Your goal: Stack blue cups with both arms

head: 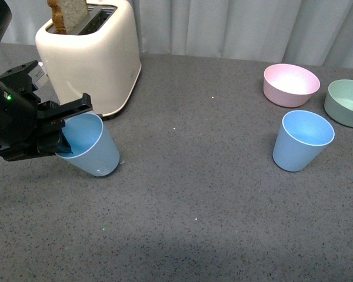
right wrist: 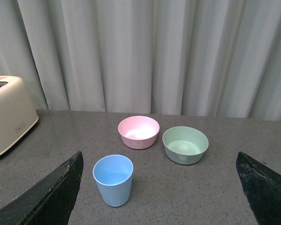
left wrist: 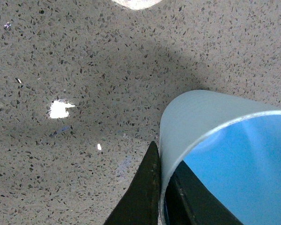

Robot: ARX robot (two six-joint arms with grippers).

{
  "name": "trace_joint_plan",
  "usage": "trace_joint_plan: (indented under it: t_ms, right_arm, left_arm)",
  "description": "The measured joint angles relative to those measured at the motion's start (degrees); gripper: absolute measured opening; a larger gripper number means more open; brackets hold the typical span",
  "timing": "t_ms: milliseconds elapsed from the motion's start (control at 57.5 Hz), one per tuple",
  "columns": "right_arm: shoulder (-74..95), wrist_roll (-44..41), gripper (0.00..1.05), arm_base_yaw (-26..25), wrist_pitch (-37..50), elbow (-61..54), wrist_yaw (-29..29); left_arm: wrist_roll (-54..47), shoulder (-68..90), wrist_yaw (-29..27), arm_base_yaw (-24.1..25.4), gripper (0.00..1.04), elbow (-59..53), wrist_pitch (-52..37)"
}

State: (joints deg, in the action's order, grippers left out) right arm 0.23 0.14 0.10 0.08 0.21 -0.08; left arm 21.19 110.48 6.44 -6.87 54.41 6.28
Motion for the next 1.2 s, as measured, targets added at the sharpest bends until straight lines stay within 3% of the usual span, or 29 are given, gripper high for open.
trace_joint_plan:
  t_ms: [226, 365, 591, 1113, 1200]
  right_arm:
    - [0.0, 0.0, 0.95, 0.0, 0.0, 0.0, 0.0]
    - [0.0, 0.0, 0.95, 0.0, 0.0, 0.0, 0.0]
    - [0.0, 0.0, 0.95, -0.02, 0.0, 0.0, 0.0]
    - [0.0, 0.0, 0.95, -0.02, 0.0, 0.0, 0.0]
    - [0.0, 0.0, 0.95, 0.0, 0.0, 0.0, 0.0]
  left_arm:
    - [0.52, -1.01, -0.87, -4.0, 0.04, 1.99, 0.76]
    - [4.04, 1.36, -1.88, -11.21, 0.04, 7.48, -0.24]
    - [6.8, 7.61, -2.86, -18.88, 0.04, 13.51, 3.34]
    - [9.55, 11.13, -5.95, -19.63, 0.04, 18.1, 6.08]
    - [9.92, 11.15, -5.84, -19.63, 0.15, 18.14, 6.08]
